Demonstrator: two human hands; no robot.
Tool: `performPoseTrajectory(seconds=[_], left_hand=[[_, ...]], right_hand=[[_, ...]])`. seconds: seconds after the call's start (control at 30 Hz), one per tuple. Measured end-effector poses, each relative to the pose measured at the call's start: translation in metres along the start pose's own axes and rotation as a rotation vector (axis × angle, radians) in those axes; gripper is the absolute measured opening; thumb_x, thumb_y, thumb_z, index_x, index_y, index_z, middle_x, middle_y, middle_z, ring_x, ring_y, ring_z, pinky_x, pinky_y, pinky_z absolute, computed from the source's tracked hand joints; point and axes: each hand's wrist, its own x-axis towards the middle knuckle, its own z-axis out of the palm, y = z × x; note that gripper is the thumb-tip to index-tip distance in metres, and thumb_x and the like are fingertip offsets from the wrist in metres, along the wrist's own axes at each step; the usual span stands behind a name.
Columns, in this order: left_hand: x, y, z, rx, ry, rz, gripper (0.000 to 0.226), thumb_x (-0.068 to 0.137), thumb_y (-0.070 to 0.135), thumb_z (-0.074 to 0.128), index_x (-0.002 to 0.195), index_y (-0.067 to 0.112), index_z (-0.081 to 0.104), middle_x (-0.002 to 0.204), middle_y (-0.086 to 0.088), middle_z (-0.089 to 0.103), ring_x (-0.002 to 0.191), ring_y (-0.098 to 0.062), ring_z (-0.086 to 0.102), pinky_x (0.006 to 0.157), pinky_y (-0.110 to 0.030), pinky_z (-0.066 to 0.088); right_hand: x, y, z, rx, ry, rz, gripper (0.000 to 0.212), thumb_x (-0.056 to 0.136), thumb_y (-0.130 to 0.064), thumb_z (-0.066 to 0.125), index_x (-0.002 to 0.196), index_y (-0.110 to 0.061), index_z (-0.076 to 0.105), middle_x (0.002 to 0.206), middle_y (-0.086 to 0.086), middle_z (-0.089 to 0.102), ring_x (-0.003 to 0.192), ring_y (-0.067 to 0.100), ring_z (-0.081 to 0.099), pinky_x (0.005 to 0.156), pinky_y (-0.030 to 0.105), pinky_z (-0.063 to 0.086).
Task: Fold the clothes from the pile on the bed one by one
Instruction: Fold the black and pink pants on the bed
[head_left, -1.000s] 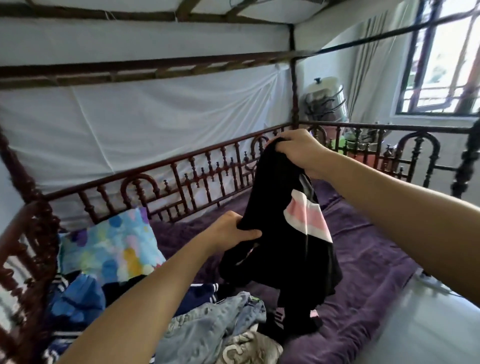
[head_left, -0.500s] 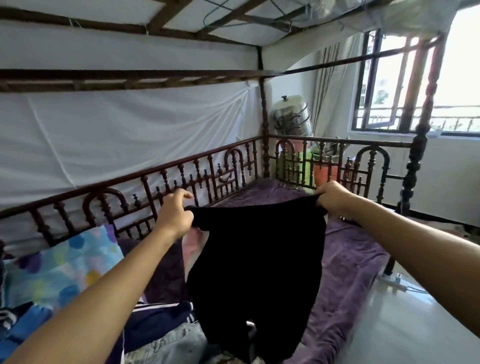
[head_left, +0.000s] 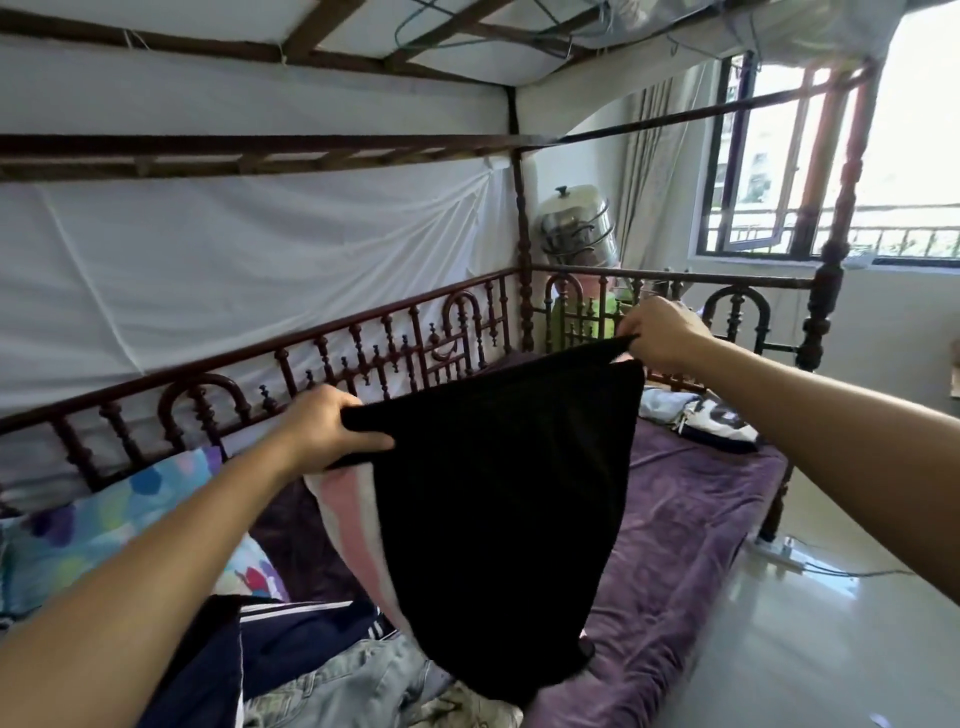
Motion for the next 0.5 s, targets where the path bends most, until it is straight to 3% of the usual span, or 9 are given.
performPoseTrajectory(seconds=[0.1,0.2,0.27,0.33,0.43,0.5], left_hand=[[0.009,-0.002,-0.045,0.212,0.182,0.070,0.031,0.064,0.036,0.086,0.057,0.014,0.065,0.047,0.003,0.056,0.044,0.000,0.049,0.053,-0.030,0.036],[0.017,0.007,-0.085,0.315,0.345,0.137,0.036,0.071,0.039,0.081,0.066,0.006,0.068,0.058,-0.012,0.063,0.063,-0.027,0.062,0.060,-0.036,0.041],[0.019,0.019,-0.108,0.346,0.459,0.160,0.045,0.070,0.049,0.070,0.063,0.006,0.062,0.056,-0.013,0.057,0.063,-0.032,0.058,0.058,-0.036,0.039],[0.021,0.030,-0.129,0.358,0.617,0.161,0.041,0.070,0.050,0.055,0.059,0.010,0.055,0.054,-0.012,0.050,0.061,-0.034,0.054,0.057,-0.036,0.037],[0.025,0.033,-0.155,0.353,0.864,0.172,0.027,0.072,0.031,0.045,0.075,0.009,0.061,0.071,-0.020,0.059,0.075,-0.042,0.058,0.063,-0.040,0.041],[0.027,0.028,-0.162,0.313,0.935,0.127,0.028,0.070,0.021,0.042,0.082,0.004,0.062,0.079,-0.024,0.061,0.080,-0.045,0.059,0.062,-0.040,0.039]], right_hand=[[-0.008,0.010,-0.014,0.291,-0.195,0.149,0.016,0.085,0.000,0.057,0.086,-0.010,0.070,0.073,0.010,0.059,0.060,0.020,0.053,0.057,0.027,0.045],[-0.012,-0.012,-0.048,0.591,-0.308,0.135,0.009,0.094,-0.009,0.051,0.094,-0.015,0.058,0.088,0.006,0.059,0.071,0.015,0.059,0.063,0.030,0.055],[-0.018,-0.039,-0.074,0.788,-0.267,0.055,0.014,0.097,-0.009,0.048,0.088,-0.017,0.055,0.090,0.000,0.059,0.077,0.007,0.061,0.060,0.022,0.055],[-0.029,-0.068,-0.096,1.123,-0.192,0.080,0.013,0.097,-0.009,0.047,0.088,-0.010,0.056,0.088,0.000,0.059,0.091,0.008,0.062,0.071,0.027,0.060],[-0.039,-0.103,-0.114,1.300,-0.030,0.074,0.014,0.095,-0.012,0.051,0.085,-0.010,0.061,0.067,-0.001,0.063,0.072,0.012,0.067,0.064,0.027,0.058],[-0.046,-0.114,-0.117,1.364,-0.026,0.015,0.015,0.093,-0.017,0.051,0.084,-0.013,0.061,0.067,0.001,0.063,0.069,0.015,0.065,0.065,0.029,0.056]])
